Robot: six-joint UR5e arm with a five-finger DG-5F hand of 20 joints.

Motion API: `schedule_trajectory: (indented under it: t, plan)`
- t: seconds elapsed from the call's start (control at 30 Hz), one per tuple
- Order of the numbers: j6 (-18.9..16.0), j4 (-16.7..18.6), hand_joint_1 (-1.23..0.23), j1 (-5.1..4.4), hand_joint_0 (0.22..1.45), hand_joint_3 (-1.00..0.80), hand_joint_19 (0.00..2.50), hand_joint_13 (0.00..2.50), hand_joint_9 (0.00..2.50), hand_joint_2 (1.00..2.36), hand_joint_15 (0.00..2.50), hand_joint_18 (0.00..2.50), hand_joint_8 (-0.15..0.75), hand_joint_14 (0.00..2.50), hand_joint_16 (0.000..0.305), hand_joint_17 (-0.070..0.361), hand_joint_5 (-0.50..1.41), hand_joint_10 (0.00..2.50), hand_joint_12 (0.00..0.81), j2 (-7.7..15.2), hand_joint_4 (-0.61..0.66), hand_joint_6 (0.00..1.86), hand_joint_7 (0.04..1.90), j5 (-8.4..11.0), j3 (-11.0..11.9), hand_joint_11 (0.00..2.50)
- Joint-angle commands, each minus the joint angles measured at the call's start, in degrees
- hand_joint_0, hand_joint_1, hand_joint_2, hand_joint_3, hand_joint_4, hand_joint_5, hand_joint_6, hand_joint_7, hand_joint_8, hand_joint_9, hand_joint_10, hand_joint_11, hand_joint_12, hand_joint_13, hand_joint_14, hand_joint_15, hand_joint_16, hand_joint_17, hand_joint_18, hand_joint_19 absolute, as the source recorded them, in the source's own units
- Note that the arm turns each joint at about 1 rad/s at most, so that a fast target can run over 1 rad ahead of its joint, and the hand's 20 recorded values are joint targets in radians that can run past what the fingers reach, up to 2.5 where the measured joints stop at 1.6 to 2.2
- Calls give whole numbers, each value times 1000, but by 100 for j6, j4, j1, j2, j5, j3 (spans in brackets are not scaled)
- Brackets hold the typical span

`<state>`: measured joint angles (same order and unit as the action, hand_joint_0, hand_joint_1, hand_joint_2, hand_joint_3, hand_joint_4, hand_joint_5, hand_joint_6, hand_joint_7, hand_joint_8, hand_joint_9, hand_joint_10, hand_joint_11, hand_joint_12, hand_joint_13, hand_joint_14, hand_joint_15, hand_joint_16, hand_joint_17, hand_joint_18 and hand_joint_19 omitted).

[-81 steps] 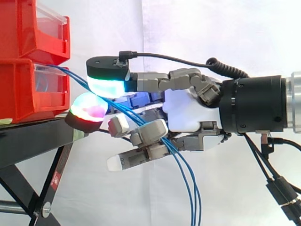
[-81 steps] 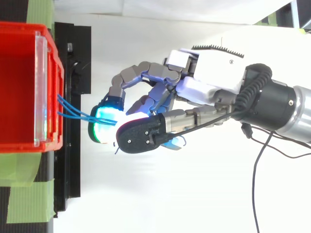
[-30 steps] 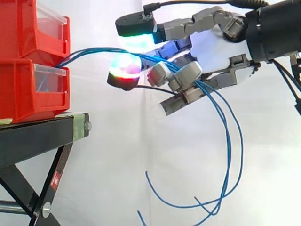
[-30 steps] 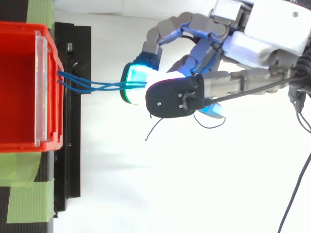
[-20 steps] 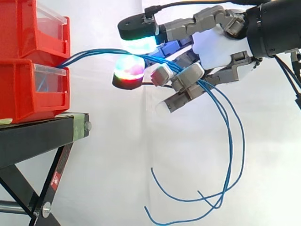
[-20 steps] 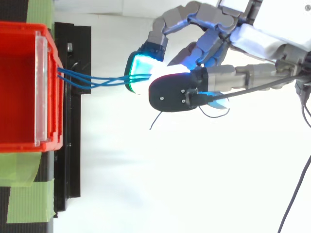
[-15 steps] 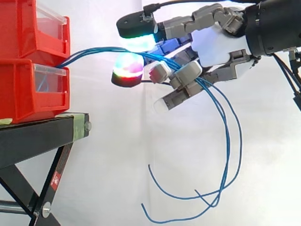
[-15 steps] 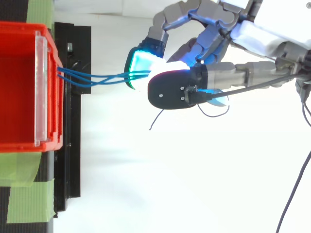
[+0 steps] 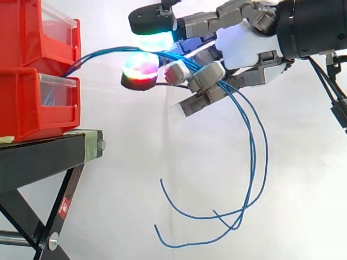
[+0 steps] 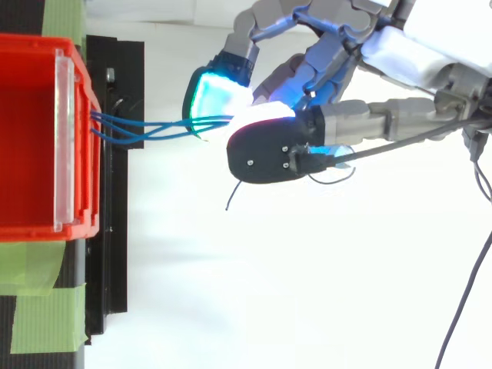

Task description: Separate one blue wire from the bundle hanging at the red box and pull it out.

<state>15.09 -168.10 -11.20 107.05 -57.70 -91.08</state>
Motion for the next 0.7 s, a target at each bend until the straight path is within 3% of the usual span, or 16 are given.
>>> schedule_trajectory:
  t: [0.0,0.3,0.67]
  plan:
    - [64,14,-786,12,629,-318,431,1558,1199,1015,1617,769,341,8,50,112,-178,16,355,0,188,849,844,-4,-7,1289]
    - [64,5,-741,12,599,-294,445,1561,1217,1016,1626,776,344,6,51,114,-178,16,349,0,176,853,880,5,2,1305]
    - [3,-48,-695,3,591,-140,449,1587,1263,1021,1617,807,363,3,54,121,-168,15,360,0,112,891,883,22,2,1310]
